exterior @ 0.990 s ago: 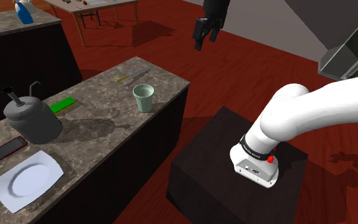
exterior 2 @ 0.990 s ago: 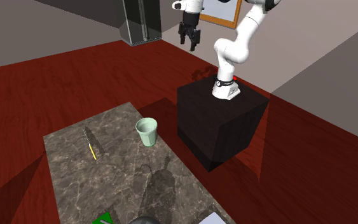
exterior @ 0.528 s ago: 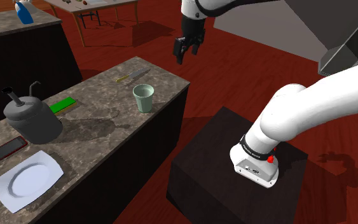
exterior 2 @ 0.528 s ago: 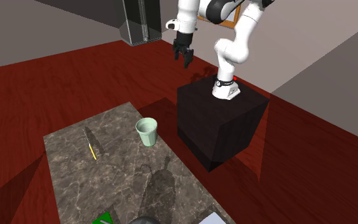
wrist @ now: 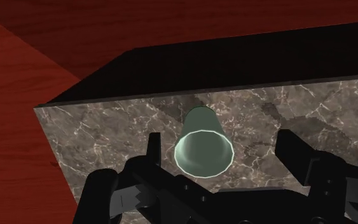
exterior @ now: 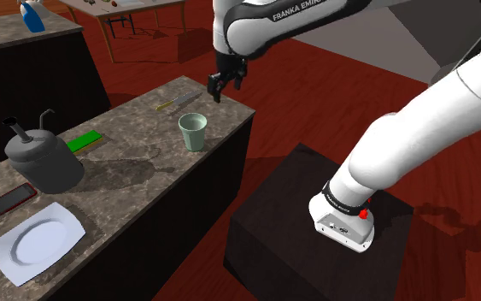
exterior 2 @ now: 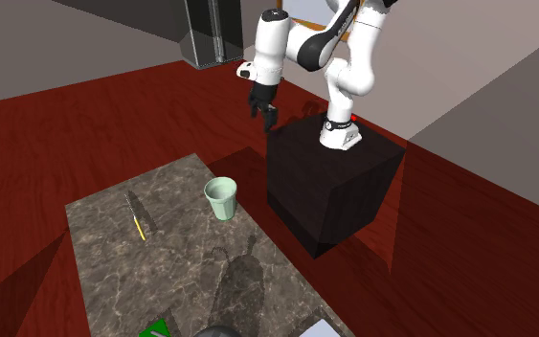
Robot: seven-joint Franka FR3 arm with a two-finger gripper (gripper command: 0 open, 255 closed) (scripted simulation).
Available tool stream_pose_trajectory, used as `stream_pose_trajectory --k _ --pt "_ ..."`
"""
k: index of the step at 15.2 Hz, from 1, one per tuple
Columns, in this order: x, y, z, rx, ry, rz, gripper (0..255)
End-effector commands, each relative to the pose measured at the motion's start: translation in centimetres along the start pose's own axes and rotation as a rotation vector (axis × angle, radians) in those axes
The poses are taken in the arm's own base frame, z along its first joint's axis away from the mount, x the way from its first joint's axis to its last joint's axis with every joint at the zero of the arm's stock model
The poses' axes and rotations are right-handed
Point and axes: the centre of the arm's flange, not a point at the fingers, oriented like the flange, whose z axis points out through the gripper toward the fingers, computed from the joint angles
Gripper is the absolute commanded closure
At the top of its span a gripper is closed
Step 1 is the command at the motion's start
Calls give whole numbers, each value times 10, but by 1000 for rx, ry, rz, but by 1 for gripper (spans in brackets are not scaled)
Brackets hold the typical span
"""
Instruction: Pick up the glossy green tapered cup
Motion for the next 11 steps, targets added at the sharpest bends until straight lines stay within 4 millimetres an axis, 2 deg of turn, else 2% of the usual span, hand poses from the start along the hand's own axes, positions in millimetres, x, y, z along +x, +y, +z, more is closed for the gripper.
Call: stream_pose_trajectory --k 1,11 --pt "14 -9 21 -6 4 2 0" --pt "85 -54 123 -42 17 13 0"
